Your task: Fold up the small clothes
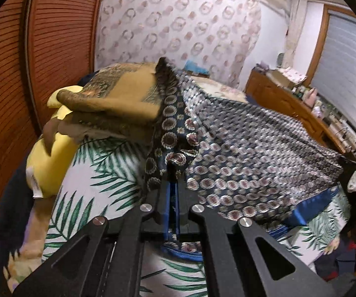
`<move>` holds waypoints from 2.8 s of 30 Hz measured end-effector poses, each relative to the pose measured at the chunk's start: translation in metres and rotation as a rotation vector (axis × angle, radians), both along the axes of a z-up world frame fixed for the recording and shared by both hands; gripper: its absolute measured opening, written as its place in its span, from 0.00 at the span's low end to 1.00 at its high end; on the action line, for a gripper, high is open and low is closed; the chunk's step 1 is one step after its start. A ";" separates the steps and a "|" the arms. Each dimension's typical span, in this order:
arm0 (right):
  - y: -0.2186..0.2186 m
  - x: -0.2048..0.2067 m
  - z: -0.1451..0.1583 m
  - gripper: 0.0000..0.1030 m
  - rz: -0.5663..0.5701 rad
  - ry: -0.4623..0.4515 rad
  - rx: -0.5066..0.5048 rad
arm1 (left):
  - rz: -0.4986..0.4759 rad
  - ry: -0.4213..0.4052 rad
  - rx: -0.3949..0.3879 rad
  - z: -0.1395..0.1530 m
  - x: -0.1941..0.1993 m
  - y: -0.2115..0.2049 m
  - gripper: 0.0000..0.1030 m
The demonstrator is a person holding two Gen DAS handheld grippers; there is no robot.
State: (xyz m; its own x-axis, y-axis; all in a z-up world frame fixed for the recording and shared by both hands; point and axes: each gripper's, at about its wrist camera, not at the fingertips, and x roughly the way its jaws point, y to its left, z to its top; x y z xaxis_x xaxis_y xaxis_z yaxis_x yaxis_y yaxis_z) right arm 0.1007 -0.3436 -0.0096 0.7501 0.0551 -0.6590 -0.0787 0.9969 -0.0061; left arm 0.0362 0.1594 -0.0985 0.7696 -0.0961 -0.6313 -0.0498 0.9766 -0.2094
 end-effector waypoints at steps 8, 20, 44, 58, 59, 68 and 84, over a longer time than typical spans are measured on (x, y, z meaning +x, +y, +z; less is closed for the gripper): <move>0.014 -0.010 0.006 0.01 0.006 -0.051 -0.019 | -0.014 -0.039 -0.011 0.011 -0.001 0.006 0.19; 0.033 -0.033 0.011 0.43 0.026 -0.122 -0.012 | 0.008 0.011 0.002 0.001 0.017 0.022 0.59; 0.098 -0.043 -0.023 0.68 0.149 -0.072 0.002 | -0.072 0.105 -0.099 -0.028 0.042 0.021 0.23; 0.098 -0.022 -0.053 0.68 0.164 -0.004 -0.011 | -0.273 -0.119 -0.105 0.052 0.049 -0.040 0.04; 0.095 -0.021 -0.054 0.68 0.158 -0.004 -0.008 | -0.291 -0.127 -0.103 0.058 0.054 -0.047 0.04; 0.065 -0.034 -0.052 0.68 0.108 -0.023 0.027 | -0.499 -0.170 -0.046 0.102 0.100 -0.141 0.04; 0.036 -0.065 -0.047 0.68 0.064 -0.050 0.069 | -0.733 -0.115 -0.011 0.134 0.130 -0.273 0.05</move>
